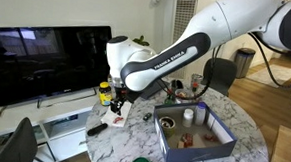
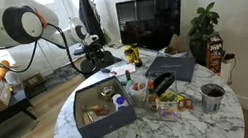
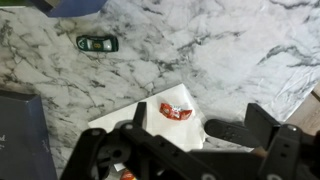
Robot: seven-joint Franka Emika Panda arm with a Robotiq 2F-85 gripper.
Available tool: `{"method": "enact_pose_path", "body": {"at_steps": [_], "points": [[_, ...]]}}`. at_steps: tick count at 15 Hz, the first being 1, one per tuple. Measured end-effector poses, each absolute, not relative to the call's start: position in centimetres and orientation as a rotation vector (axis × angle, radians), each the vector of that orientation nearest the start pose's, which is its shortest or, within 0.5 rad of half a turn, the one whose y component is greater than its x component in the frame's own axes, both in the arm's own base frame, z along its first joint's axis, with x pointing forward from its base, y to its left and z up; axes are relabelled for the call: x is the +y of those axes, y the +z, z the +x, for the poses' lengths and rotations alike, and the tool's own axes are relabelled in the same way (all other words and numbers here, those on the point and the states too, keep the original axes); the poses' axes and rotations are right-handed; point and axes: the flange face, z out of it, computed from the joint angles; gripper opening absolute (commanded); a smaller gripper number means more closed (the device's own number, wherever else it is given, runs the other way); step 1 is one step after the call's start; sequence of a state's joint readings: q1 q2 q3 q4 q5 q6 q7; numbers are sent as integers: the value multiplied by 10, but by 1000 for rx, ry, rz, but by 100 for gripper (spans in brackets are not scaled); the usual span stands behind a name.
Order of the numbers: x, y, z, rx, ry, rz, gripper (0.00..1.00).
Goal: Pick up the ketchup packet and put it into the box
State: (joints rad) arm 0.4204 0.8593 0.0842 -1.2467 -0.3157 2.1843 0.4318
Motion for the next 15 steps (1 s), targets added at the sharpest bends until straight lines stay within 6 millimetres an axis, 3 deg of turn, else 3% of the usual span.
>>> {"method": "enact_pose_path", "body": {"at_steps": [3,6,9,10,12,15], "points": [[345,229,695,-223,-383,-3233,100],[367,196,697,-150,-515,-3201,94],[396,177,692,-99,-619,-3195,70],[402,173,693,-78,-654,-3197,70],[404,167,699,-45,-711,-3217,79],[391,157,711,-15,-710,-3308,84]]}}
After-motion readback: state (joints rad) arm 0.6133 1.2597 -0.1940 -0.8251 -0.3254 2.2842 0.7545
